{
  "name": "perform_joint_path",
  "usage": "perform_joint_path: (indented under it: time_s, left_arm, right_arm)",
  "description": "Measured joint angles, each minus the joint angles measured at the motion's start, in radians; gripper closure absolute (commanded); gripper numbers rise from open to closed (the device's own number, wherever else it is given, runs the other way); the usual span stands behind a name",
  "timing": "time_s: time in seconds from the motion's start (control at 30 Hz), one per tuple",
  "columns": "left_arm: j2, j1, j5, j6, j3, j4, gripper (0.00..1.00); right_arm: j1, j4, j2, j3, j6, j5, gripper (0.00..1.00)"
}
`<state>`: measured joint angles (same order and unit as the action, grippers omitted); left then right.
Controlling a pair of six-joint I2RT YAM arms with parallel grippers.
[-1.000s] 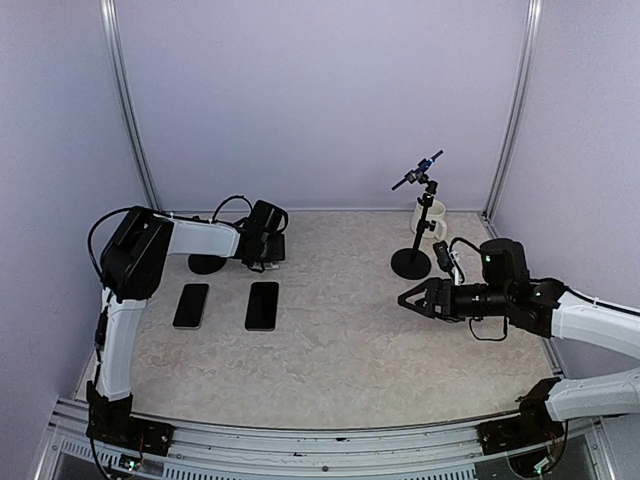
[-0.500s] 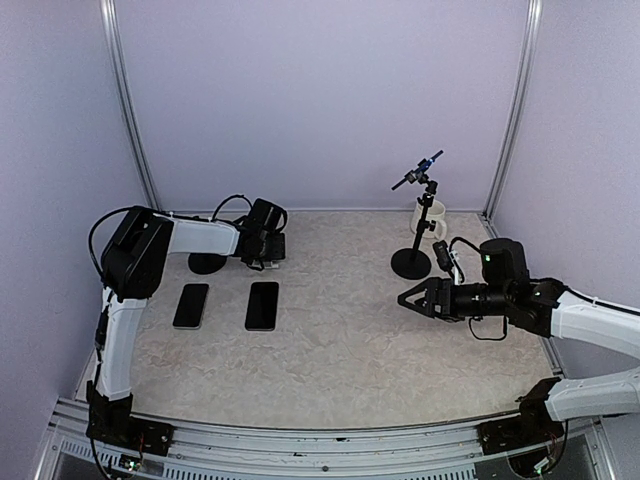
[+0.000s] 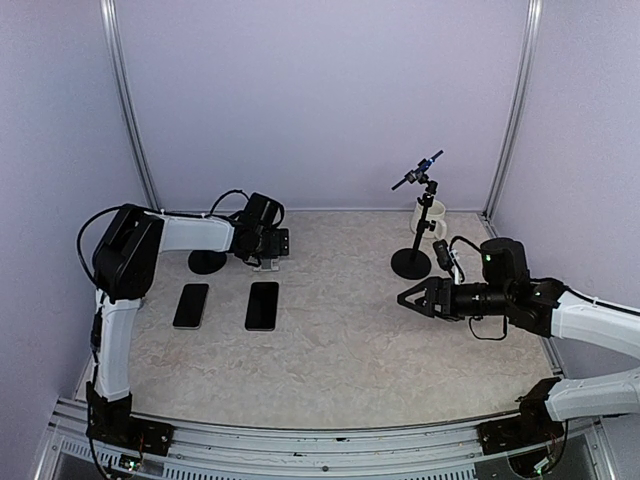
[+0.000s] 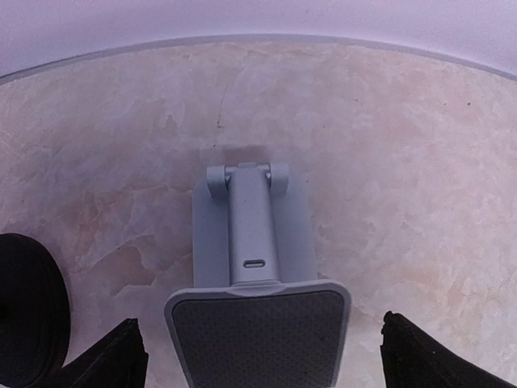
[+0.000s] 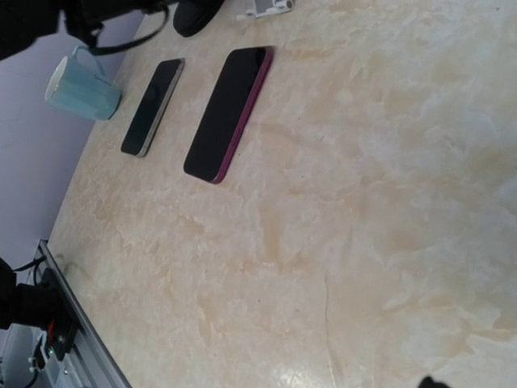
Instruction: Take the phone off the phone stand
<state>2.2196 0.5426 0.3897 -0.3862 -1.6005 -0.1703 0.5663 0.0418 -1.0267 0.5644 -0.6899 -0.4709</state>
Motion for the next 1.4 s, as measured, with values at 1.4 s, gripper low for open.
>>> perform_joint_path:
  time_s: [1.4]
  left_arm:
    - [-0.526, 0.21, 0.134, 0.045, 0.266, 0.05, 0.01]
  right_arm:
    - [-0.064, -0.109, -0.319, 0.538, -0.128, 0.759, 0.09]
